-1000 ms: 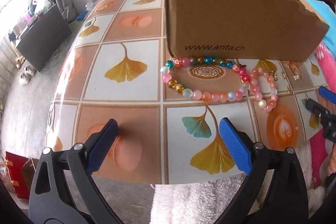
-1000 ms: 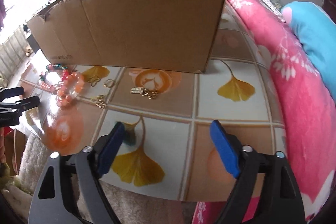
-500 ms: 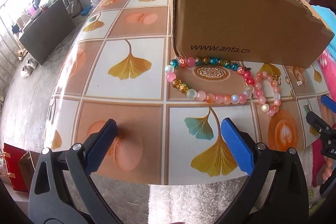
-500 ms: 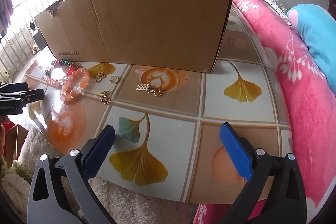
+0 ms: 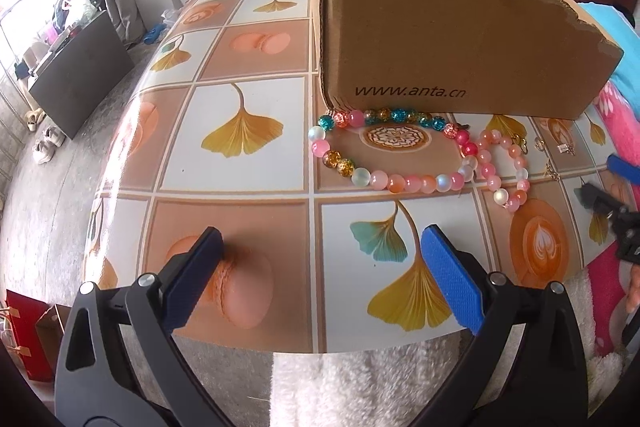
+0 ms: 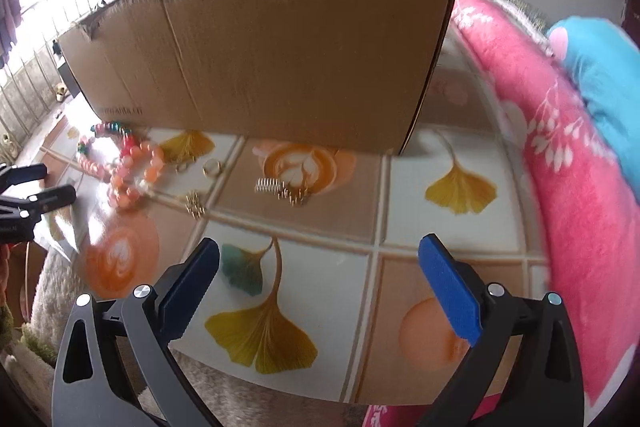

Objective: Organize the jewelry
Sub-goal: 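Move both grippers away from the box toward the beaded bracelets on the table, then close both grippers on the teal-and-pink beaded bracelet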

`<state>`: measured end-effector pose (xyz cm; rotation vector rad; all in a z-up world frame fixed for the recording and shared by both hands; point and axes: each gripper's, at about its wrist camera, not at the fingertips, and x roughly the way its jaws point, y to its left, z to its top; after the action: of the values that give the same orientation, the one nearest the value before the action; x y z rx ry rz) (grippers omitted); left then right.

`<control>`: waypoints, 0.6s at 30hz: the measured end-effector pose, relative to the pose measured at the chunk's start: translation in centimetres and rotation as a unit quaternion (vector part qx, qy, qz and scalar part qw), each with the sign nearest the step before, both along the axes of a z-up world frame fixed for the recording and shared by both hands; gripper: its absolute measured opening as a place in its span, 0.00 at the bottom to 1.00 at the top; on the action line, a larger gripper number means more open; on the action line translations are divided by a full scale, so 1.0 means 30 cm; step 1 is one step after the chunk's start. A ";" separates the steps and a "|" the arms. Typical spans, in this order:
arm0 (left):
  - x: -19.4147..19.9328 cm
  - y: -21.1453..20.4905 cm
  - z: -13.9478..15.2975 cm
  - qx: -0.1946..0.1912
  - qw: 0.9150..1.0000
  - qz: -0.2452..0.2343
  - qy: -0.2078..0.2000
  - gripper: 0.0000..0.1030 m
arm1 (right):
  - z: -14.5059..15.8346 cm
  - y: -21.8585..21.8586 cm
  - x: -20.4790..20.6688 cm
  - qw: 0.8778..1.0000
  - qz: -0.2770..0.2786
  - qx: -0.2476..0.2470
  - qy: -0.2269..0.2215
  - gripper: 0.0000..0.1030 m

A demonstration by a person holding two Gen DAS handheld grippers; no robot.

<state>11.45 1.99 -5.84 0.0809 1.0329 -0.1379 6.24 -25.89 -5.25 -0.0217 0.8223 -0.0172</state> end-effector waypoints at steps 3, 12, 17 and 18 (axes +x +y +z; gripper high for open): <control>-0.008 -0.003 0.000 0.000 1.000 0.006 -0.008 0.94 | 0.086 0.035 -0.042 0.998 0.011 0.013 -0.059 0.94; -0.035 0.008 0.000 -0.002 1.000 0.012 -0.025 0.94 | 0.099 0.221 -0.084 0.988 0.126 0.055 -0.074 0.93; -0.035 0.029 0.002 -0.005 1.000 -0.010 -0.026 0.93 | 0.071 0.312 -0.063 0.980 0.181 0.069 -0.041 0.72; -0.034 0.035 0.001 -0.006 1.000 -0.014 -0.027 0.93 | 0.068 0.331 -0.051 0.978 0.194 0.071 -0.034 0.68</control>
<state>10.43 3.04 -5.81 0.0886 0.9771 -0.1660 4.70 -15.95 -3.21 -0.0462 0.7390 0.4065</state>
